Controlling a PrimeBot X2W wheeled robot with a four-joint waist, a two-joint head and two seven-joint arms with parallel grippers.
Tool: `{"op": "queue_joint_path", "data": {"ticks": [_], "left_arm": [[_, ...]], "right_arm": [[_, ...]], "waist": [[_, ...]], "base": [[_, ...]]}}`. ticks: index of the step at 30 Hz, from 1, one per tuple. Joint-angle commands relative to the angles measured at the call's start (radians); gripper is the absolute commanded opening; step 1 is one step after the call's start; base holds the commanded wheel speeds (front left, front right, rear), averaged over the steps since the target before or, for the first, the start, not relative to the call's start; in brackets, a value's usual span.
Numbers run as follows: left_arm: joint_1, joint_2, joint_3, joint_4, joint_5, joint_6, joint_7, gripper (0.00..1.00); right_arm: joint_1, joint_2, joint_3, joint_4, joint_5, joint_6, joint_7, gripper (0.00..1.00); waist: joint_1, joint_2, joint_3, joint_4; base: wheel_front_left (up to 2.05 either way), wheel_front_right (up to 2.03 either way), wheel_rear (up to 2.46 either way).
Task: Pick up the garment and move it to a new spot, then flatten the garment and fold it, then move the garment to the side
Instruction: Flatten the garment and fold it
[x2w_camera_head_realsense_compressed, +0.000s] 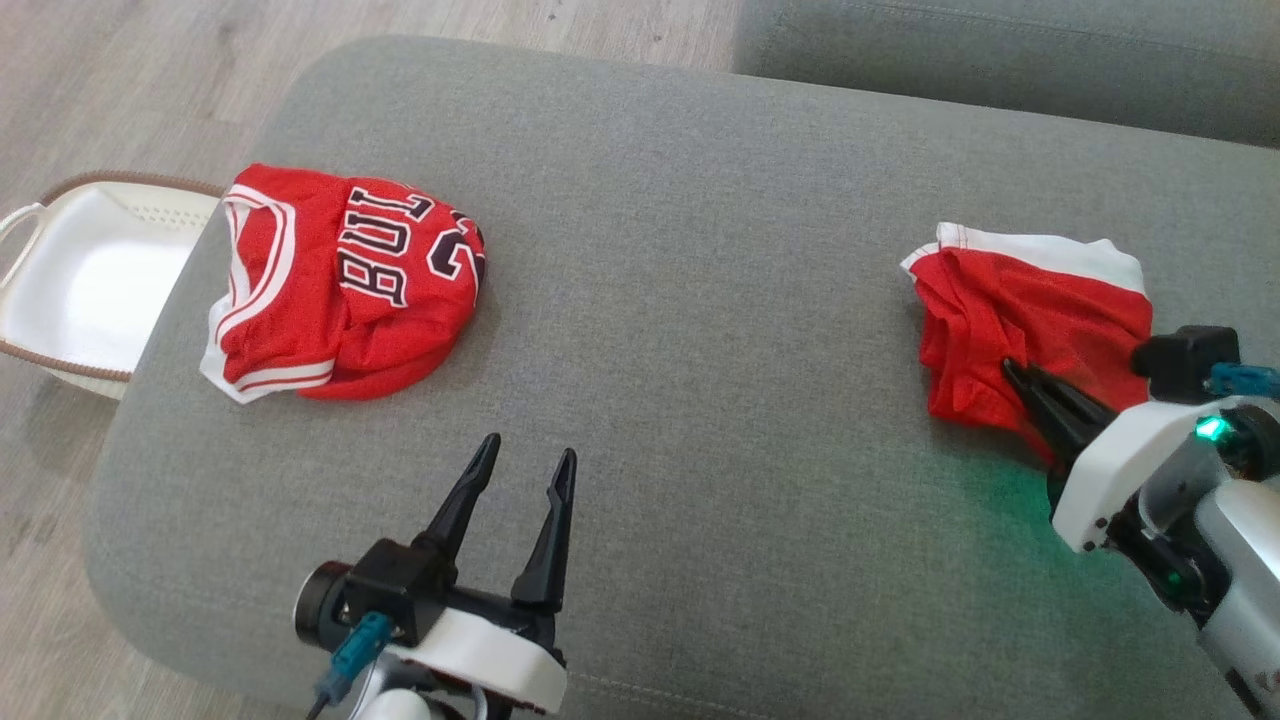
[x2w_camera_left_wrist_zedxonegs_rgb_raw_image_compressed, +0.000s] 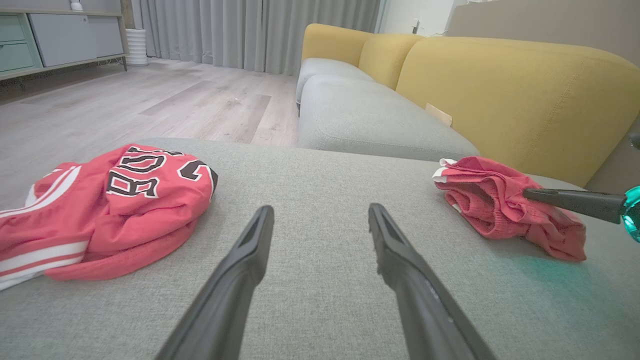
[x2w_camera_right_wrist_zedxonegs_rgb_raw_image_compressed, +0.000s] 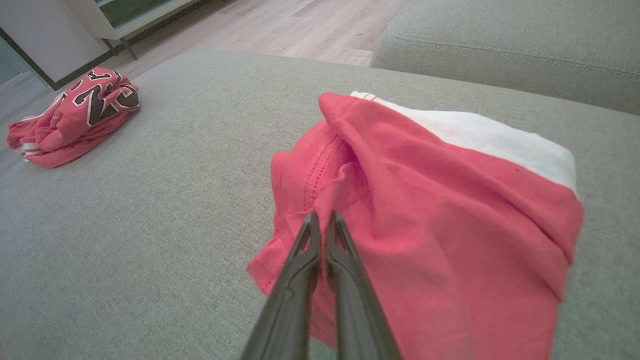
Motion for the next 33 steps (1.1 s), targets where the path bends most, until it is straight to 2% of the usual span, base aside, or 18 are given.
{"op": "queue_joint_path", "data": {"ticks": [1,2,3,5,6,8,15,16,17,22,29,33], "left_arm": [[-0.022,-0.002,0.031,-0.032,0.007,-0.002,-0.006,1.0],[-0.024,-0.002,0.03,-0.032,0.008,-0.003,-0.006,1.0],[-0.026,-0.002,0.03,-0.031,0.008,-0.003,-0.006,1.0],[-0.029,-0.002,0.03,-0.03,0.008,-0.004,-0.006,1.0],[-0.029,-0.002,0.03,-0.029,0.008,-0.005,-0.006,1.0],[-0.029,-0.002,0.031,-0.026,0.008,-0.006,-0.006,1.0],[-0.023,-0.002,0.031,-0.02,0.008,-0.007,-0.006,1.0],[-0.022,-0.002,0.031,-0.02,0.009,-0.007,-0.006,1.0],[-0.022,-0.002,0.03,-0.02,0.009,-0.007,-0.006,1.0],[-0.018,-0.002,0.029,-0.02,0.012,-0.01,-0.006,1.0],[0.0,-0.002,0.039,-0.014,0.023,-0.013,-0.006,1.0],[0.017,-0.002,0.048,0.001,0.028,-0.013,-0.006,1.0]], "right_arm": [[0.0,-0.014,-0.012,-0.034,-0.002,-0.001,-0.001,0.2],[0.002,-0.011,-0.013,-0.036,-0.004,-0.001,-0.001,0.17],[0.004,-0.009,-0.016,-0.037,-0.005,-0.001,-0.001,0.07],[0.009,-0.004,-0.021,-0.037,-0.006,-0.001,0.0,0.22],[0.011,-0.002,-0.022,-0.038,-0.007,-0.001,0.002,0.18],[0.014,-0.001,-0.019,-0.045,-0.011,-0.001,0.001,0.0],[0.035,0.002,-0.002,-0.083,-0.004,-0.001,0.015,0.02],[0.04,0.001,-0.002,-0.084,-0.002,-0.001,0.019,0.46],[0.044,0.0,-0.007,-0.084,-0.002,-0.001,0.016,1.0],[0.065,-0.001,-0.044,-0.094,0.018,-0.001,-0.008,1.0],[0.114,-0.028,-0.166,-0.079,-0.006,-0.001,-0.051,1.0],[0.164,0.003,-0.255,-0.045,-0.044,-0.001,-0.106,1.0]], "waist": [[0.0,0.0,0.003,-0.001],[0.0,0.0,0.004,-0.001],[0.0,0.0,0.005,0.0],[0.0,0.0,0.006,0.002],[0.0,0.0,0.006,0.004],[0.0,0.0,0.005,0.006],[0.0,0.0,-0.008,0.009],[0.0,0.0,-0.009,0.008],[0.0,0.0,-0.011,0.008],[0.0,0.0,-0.017,0.008],[0.0,0.0,-0.042,-0.006],[0.0,0.0,-0.083,-0.023]], "base": [[0.0,0.0,0.0],[0.0,0.0,0.0],[0.0,0.0,0.0],[0.0,0.0,0.0],[0.0,0.0,0.0],[0.0,0.0,0.0],[0.0,0.0,0.0],[0.0,0.0,0.0],[0.0,0.0,0.0],[0.0,0.0,0.0],[0.0,0.0,0.0],[0.0,0.0,0.0]]}}
